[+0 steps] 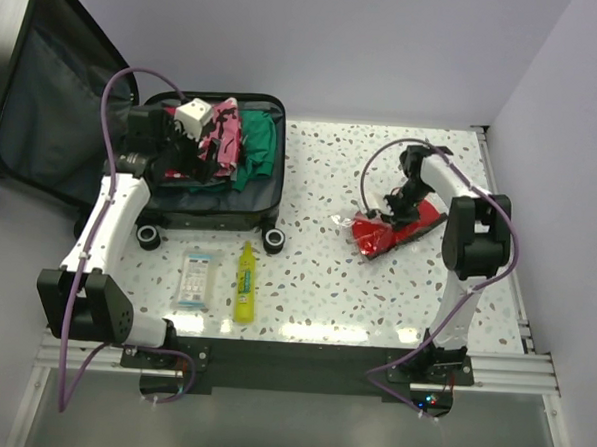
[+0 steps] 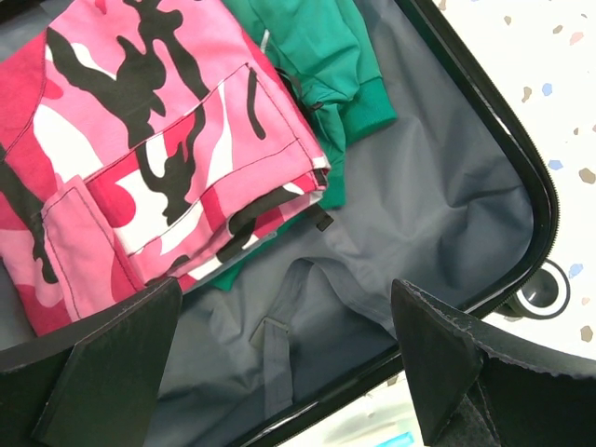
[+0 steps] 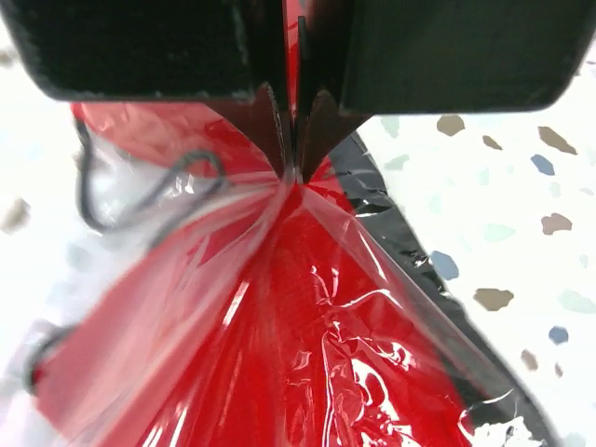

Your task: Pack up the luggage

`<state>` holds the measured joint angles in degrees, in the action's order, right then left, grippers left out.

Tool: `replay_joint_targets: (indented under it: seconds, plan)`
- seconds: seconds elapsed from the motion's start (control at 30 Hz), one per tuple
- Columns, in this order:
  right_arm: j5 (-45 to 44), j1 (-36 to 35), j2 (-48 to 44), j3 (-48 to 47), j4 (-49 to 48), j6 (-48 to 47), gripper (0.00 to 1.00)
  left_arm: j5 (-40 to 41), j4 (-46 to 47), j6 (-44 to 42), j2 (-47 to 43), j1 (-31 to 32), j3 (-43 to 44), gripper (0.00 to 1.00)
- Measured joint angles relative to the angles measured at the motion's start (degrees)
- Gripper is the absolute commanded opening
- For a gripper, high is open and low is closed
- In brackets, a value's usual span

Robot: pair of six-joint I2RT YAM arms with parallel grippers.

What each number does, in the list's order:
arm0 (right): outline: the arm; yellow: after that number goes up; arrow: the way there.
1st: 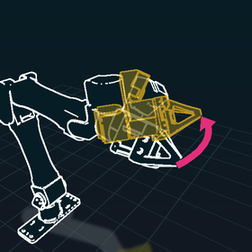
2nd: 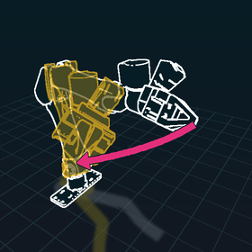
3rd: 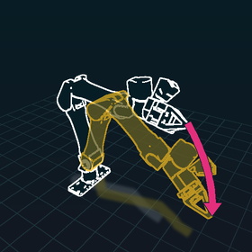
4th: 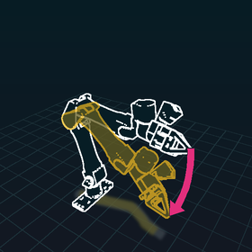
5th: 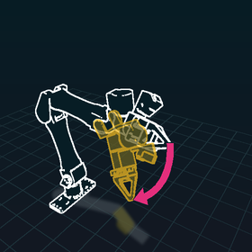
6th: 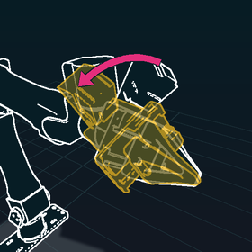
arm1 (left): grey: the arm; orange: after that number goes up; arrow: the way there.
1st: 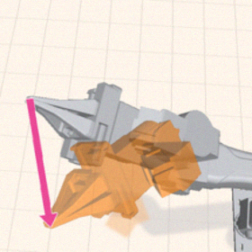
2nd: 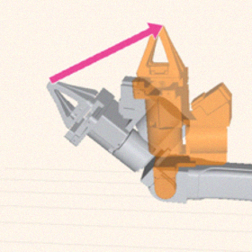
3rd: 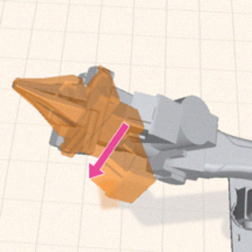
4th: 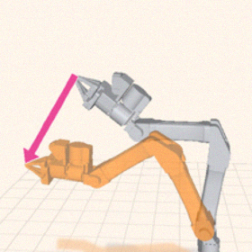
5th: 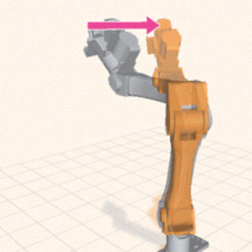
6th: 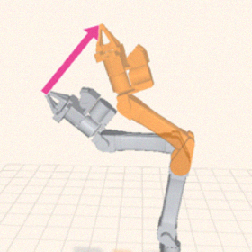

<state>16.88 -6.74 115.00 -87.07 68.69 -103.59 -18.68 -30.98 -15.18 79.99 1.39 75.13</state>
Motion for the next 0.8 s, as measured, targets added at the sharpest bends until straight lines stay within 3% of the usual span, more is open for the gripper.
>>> replay_joint_targets:
  seconds: [0.17, 0.33, 0.6, 0.8]
  plan:
    - [4.8, -1.1, 0.1, -17.6, 5.7, 15.2, 0.00, -0.6, -0.2, 1.0, 0.0, -2.3, 1.2, 1.00]
    - [8.9, -6.7, 0.2, -37.2, 4.4, 36.2, 0.00, -1.2, -0.9, 3.5, 0.0, -8.1, 5.1, 1.00]
    - [6.6, -26.3, 2.3, -45.1, -8.4, 63.9, 0.00, -1.6, -1.7, 5.4, 0.0, -14.5, 10.4, 1.00]
    - [-0.2, -38.4, 8.7, -47.0, -21.6, 74.7, 0.00, -1.4, -1.7, 5.6, -3.8, -15.0, 10.4, 1.00]
